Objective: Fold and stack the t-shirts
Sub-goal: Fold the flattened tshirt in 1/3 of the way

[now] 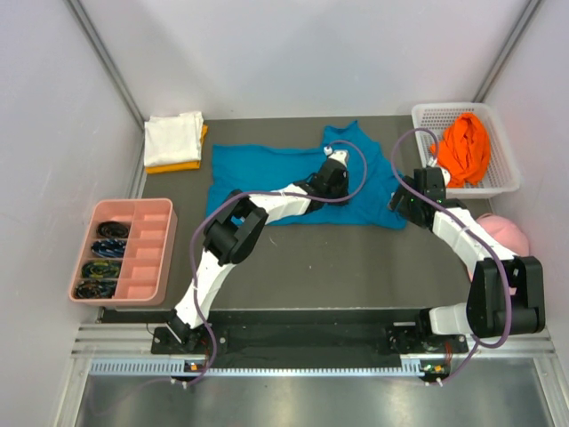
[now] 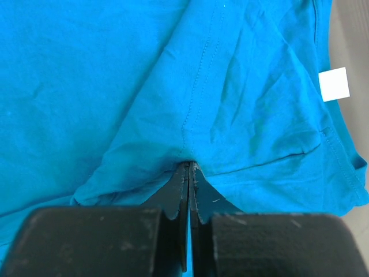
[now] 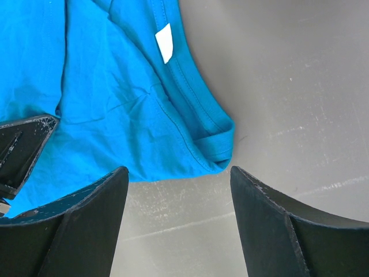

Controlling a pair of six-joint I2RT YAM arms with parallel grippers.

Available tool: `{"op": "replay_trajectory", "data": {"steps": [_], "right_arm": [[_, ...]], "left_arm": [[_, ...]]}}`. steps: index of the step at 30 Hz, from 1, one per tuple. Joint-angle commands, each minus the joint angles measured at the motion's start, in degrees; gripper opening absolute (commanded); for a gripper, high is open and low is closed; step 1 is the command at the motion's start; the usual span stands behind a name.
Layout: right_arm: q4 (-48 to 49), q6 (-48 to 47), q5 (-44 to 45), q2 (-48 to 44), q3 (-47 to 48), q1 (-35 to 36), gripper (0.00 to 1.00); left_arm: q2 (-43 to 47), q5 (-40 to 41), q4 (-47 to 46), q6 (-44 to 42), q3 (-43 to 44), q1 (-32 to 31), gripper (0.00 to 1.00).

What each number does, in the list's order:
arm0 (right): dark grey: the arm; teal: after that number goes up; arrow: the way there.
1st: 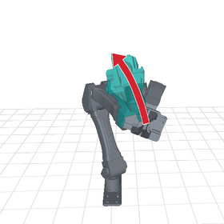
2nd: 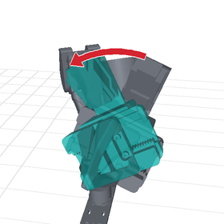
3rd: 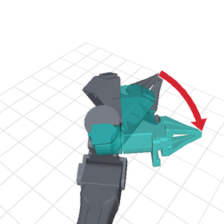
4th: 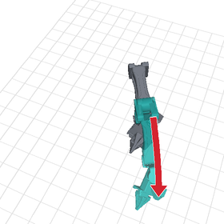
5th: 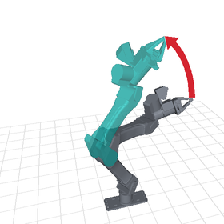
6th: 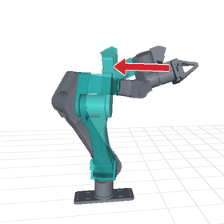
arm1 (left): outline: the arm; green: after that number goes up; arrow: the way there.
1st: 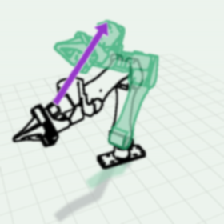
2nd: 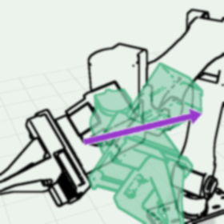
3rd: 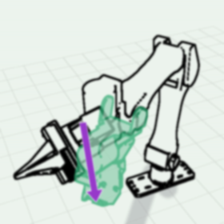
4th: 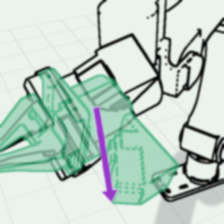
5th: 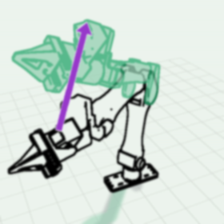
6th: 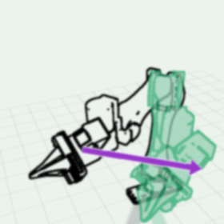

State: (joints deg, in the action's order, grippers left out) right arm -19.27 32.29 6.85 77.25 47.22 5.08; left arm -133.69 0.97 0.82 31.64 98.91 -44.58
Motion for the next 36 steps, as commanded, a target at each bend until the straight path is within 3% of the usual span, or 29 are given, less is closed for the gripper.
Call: {"op": "replay_trajectory", "data": {"steps": [1, 29, 36], "right_arm": [[1.34, -0.74, -0.17, -1.58, -0.55, -0.69, 0.72], [2.13, -0.65, -1.40, 0.00, -0.46, -0.60, 0.72], [6.78, -0.74, -8.76, 1.58, -0.55, -0.60, 0.72]], "left_arm": [[1.49, 1.57, -1.08, -0.70, 1.81, -0.07, 0.00], [5.98, 1.31, -2.31, -1.14, 2.16, 3.97, 0.00], [5.81, 1.05, -2.31, -1.23, 2.16, 4.32, 0.00]]}}
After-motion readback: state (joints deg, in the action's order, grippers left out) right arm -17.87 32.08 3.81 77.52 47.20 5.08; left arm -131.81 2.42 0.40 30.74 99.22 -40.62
